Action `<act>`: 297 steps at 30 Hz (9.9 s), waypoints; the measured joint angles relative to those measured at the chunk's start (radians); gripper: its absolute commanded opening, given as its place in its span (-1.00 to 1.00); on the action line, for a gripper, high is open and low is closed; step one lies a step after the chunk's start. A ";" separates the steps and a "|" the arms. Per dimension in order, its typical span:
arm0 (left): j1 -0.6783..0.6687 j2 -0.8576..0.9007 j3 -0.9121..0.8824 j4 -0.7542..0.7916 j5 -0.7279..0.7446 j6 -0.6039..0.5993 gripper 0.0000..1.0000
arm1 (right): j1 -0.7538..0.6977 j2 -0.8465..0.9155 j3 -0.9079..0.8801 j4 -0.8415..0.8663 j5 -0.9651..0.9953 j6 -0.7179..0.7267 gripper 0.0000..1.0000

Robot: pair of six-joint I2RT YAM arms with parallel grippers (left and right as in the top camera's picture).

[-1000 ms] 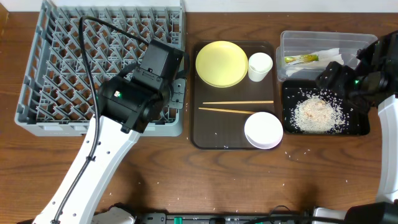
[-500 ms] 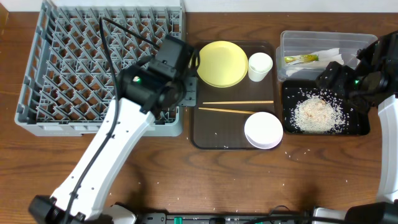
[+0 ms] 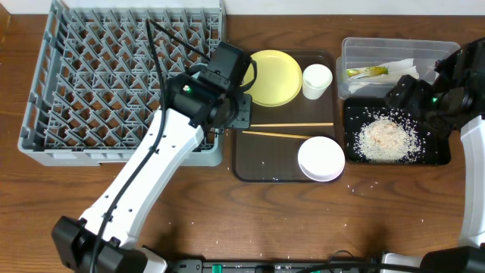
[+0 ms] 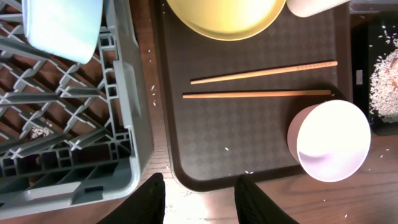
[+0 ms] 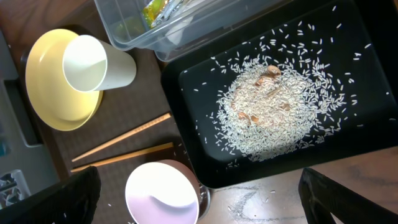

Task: Sort waste into correct bins and load items into the dishwasher
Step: 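Move the left gripper back over the tray toward the pale pink bowl, then lower the left gripper and grasp the pale pink bowl's rim, then lift the pink bowl and carry it left into the dish rack, then lower the pink bowl into the rack beside the light-blue bowl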

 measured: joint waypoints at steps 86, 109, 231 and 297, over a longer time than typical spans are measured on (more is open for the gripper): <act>-0.055 0.103 0.184 0.093 0.003 0.014 -0.29 | 0.000 0.000 0.000 0.000 0.000 0.000 0.98; -0.099 0.233 0.071 0.083 0.085 -0.023 -0.31 | 0.000 0.000 0.000 0.000 0.000 0.000 0.98; 0.020 0.007 -0.104 -0.035 -0.388 -0.048 -0.85 | 0.000 0.000 0.000 0.000 0.000 0.000 0.98; 0.109 -0.248 -0.192 -0.168 -0.351 -0.193 0.01 | 0.000 0.000 0.000 0.000 0.000 0.000 0.99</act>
